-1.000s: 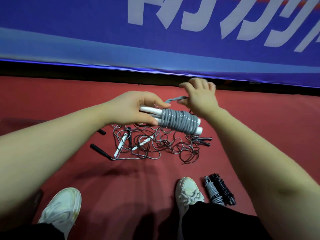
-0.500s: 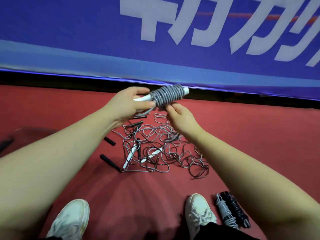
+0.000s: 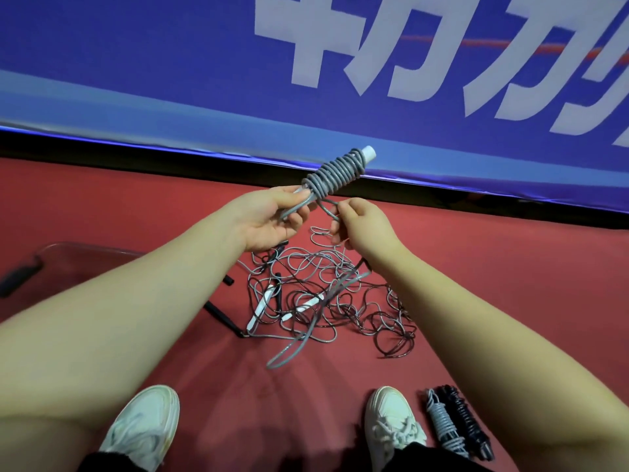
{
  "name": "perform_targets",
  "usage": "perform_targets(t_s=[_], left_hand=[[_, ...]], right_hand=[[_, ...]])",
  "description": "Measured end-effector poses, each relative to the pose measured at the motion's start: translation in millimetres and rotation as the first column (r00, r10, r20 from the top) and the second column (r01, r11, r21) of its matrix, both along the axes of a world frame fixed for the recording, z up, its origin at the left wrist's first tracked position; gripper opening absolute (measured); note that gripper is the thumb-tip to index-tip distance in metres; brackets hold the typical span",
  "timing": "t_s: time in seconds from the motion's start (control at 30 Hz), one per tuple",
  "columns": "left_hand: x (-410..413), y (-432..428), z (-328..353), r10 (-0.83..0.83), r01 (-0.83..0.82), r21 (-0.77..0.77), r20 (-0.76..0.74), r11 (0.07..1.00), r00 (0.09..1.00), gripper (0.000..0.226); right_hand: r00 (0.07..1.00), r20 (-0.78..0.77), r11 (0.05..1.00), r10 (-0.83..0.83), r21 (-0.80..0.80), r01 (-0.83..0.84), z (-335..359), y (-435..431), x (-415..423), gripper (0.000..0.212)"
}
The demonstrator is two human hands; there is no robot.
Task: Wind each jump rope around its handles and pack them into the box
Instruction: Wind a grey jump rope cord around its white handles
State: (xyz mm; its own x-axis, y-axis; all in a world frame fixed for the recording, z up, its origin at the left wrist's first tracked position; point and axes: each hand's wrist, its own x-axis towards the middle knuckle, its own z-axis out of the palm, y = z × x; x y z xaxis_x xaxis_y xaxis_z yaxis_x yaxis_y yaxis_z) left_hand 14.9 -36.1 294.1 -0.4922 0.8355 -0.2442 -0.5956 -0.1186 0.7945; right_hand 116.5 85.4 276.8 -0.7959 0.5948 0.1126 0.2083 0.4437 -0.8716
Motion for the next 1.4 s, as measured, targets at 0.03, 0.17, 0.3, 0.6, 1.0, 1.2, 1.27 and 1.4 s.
perform_targets(t_s=[0.03,0.17,0.3,0.6,1.0,1.2,1.27,1.4], left_hand=[[-0.4,0.8,-0.5,-0.002,0.002,0.001,0.021,1.000,1.000,0.015],[0.4,4.9,-7.0,0.040,-0.039,-0.030,0.028,0.999,0.999,0.018],[-2.2,7.3,-13.4,0.110,-0.111,-0.050,-0.036,0.993,0.993,0.016],[-1.0,8.6,-6.0,0.182,-0.216,-0.011,-0.496,0.976,0.849,0.028],[4.6,7.3,0.4,0.095,-0.167,-0.035,-0.703,0.985,0.705,0.014],[3.6,3.9,-0.3,0.102,-0.174,-0.039,-0.675,0.984,0.730,0.018],[4.6,3.5,1.0,0.089,-0.160,-0.047,-0.665,0.986,0.741,0.018],[3.6,3.1,1.2,0.053,-0.129,-0.067,-0.655,0.989,0.753,0.017]], right_hand=[[0.999,0.030,0.999,-0.012,0.051,0.011,0.2,0.2,-0.7,0.031],[0.988,0.148,0.992,0.043,-0.125,-0.025,-5.0,1.9,-3.0,0.024],[0.968,0.129,0.918,0.214,-0.365,-0.155,-11.3,-1.2,0.6,0.020],[0.995,-0.085,0.954,-0.059,0.288,0.081,-12.2,-2.1,-2.8,0.030],[0.989,-0.023,0.942,-0.143,0.303,0.143,14.3,9.6,10.6,0.030],[0.987,0.156,0.935,-0.032,0.353,-0.025,13.3,1.5,17.0,0.033],[0.994,0.100,0.948,-0.038,0.318,0.004,15.6,0.5,15.9,0.042],[0.992,0.048,0.924,-0.115,0.373,0.089,15.9,-1.3,13.0,0.044]])
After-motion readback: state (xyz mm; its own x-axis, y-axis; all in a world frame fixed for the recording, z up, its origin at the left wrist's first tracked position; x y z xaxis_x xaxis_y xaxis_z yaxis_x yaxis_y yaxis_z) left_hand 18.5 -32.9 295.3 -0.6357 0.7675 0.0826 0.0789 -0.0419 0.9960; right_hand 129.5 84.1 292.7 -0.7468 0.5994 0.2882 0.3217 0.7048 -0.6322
